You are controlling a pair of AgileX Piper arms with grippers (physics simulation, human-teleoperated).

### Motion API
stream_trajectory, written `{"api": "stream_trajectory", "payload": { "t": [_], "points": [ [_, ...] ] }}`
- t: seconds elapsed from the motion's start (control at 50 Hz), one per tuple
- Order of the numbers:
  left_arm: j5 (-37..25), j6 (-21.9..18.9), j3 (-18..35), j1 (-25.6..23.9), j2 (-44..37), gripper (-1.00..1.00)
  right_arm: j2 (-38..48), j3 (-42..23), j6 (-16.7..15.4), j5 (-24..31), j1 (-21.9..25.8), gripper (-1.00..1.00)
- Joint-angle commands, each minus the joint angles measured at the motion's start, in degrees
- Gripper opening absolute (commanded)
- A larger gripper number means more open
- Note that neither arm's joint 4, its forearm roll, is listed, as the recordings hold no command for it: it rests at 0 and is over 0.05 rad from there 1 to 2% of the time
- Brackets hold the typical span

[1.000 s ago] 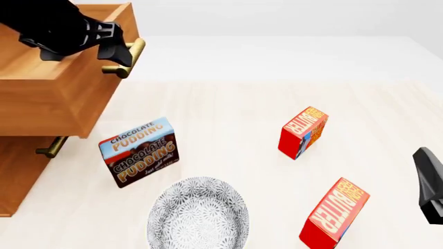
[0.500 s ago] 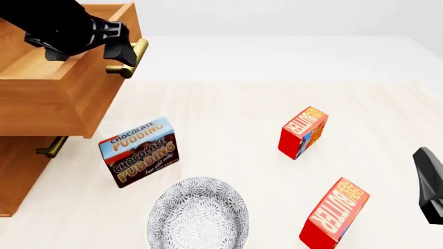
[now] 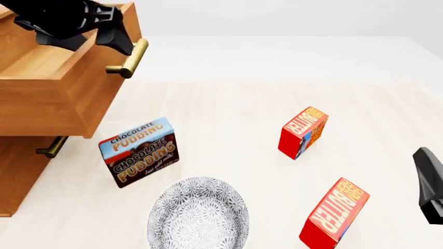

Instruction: Put the butter at the front in the top drawer of the cabinet and close it.

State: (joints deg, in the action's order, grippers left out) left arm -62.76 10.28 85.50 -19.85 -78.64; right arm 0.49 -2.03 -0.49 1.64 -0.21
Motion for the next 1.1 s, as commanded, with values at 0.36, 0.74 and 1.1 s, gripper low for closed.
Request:
{"api": "stream_trajectory", "payload": {
  "t": [0.36, 0.74, 1.1],
  "points": [
    [-5.9, -5.3, 8.5, -0.9, 2.9, 1.00, -0.4, 0.4, 0.1, 0.0, 0.0, 1.00],
    [-7.1, -13.2, 10.8, -2.8, 4.5, 1.00, -0.4, 0.4, 0.1, 0.0, 0.0, 1.00],
    [-5.3, -17.8, 9.7, -8.3, 3.7, 1.00, -0.4, 0.5, 0.1, -0.1, 0.0, 1.00]
  ]
}}
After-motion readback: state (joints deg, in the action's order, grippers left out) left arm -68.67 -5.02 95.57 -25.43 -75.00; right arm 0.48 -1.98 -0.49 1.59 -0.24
